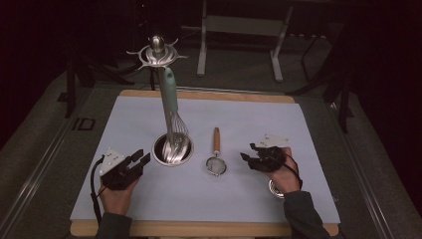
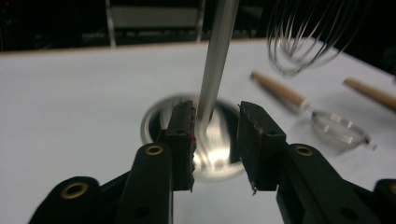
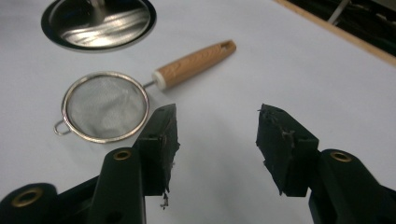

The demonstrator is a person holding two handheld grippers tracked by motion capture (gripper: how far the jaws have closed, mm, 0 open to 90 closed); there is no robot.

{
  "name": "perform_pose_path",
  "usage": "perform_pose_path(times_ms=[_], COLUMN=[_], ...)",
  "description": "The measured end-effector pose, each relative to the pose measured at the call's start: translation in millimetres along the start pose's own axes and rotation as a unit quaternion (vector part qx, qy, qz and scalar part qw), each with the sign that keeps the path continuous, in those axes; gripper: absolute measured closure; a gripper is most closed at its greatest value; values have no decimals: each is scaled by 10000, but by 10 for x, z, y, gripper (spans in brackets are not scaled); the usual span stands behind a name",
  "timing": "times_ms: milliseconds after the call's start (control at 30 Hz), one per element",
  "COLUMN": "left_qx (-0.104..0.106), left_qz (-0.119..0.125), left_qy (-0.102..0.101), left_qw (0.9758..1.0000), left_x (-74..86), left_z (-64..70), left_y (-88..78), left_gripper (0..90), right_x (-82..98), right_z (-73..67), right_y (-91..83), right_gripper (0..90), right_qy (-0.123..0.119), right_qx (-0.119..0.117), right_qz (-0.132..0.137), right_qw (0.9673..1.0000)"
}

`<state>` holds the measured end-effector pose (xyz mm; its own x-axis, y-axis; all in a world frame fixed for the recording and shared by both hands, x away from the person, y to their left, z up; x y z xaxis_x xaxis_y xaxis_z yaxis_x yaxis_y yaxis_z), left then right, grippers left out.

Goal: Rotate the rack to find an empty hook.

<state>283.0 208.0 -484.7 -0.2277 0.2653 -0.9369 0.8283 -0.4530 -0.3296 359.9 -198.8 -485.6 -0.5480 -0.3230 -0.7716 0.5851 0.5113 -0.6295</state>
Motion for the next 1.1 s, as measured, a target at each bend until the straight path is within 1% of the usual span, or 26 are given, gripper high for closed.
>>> perform_pose_path(times_ms=[33, 67, 100, 133, 200, 233, 267, 300, 400, 467, 533, 600, 700, 767, 833, 867, 933, 1000, 1067, 1100], left_qx=[4, 16, -11, -25, -12, 25, 32, 53, 102, 189, 203, 171, 147, 152, 117, 101, 80, 64, 115, 115], left_qz=[-12, 18, 65, 109, 224, 314, 355, 380, 517, 618, 688, 713, 814, 926, 1085, 1185, 1310, 1423, 1549, 1549], left_qy=[-21, 18, 70, 116, 149, 154, 148, 139, 101, 81, 81, 117, 144, 194, 321, 388, 446, 440, 414, 414], left_qw=[10000, 10000, 10000, 9999, 9996, 9994, 9993, 9992, 9986, 9979, 9974, 9972, 9965, 9954, 9935, 9921, 9903, 9888, 9870, 9870], left_x=[-42, -110, -162, -210, -289, -336, -368, -395, -461, -501, -542, -576, -643, -702, -758, -797, -853, -903, -955, -955], left_z=[-5, -11, -13, -16, -21, -29, -41, -54, -91, -105, -107, -109, -99, -86, -67, -56, -45, -47, -57, -57], left_y=[-2, -9, -18, -27, -38, -41, -37, -34, -39, -47, -53, -57, -58, -68, -90, -104, -119, -129, -132, -132], left_gripper=[607, 596, 589, 587, 582, 578, 576, 580, 608, 638, 675, 708, 747, 778, 806, 820, 855, 888, 900, 900], right_x=[33, 58, 93, 117, 149, 165, 185, 200, 231, 242, 251, 267, 289, 294, 299, 301, 304, 304, 305, 305], right_z=[5, 10, 16, 24, 39, 43, 39, 37, 13, 4, 0, 4, 21, 40, 49, 54, 66, 74, 79, 79], right_y=[10, 18, 36, 51, 61, 66, 73, 83, 105, 110, 107, 99, 88, 78, 70, 67, 60, 56, 48, 48], right_gripper=[472, 472, 472, 472, 472, 472, 471, 470, 467, 465, 464, 464, 464, 463, 463, 462, 461, 462, 462, 462], right_qy=[23, 29, 74, 70, 80, 123, 159, 131, 51, 37, -1, -29, 43, 67, 110, 114, 117, 125, 135, 135], right_qx=[-7, -1, -10, 8, 81, 49, 44, 74, 138, 136, 203, 256, 258, 274, 268, 276, 283, 287, 284, 284], right_qz=[10, 31, 27, -40, -90, -79, -100, -134, -221, -233, -255, -268, -275, -260, -247, -246, -247, -236, -225, -225], right_qw=[10000, 10000, 10000, 10000, 9999, 9999, 9998, 9998, 9996, 9996, 9995, 9993, 9993, 9993, 9993, 9993, 9992, 9992, 9993, 9993])
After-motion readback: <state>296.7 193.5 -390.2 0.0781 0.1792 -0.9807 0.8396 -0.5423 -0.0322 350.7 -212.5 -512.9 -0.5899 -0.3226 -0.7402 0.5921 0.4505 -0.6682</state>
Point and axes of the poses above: each handheld gripper's, and its own axes: y roughly forward along the jaws, x roughly out of its underside, z roughly to its right, the point moved 3 cm from there along y, roughly forward along the jaws, and after that the axes turned 15 degrees about y, right-handed, at the moved point
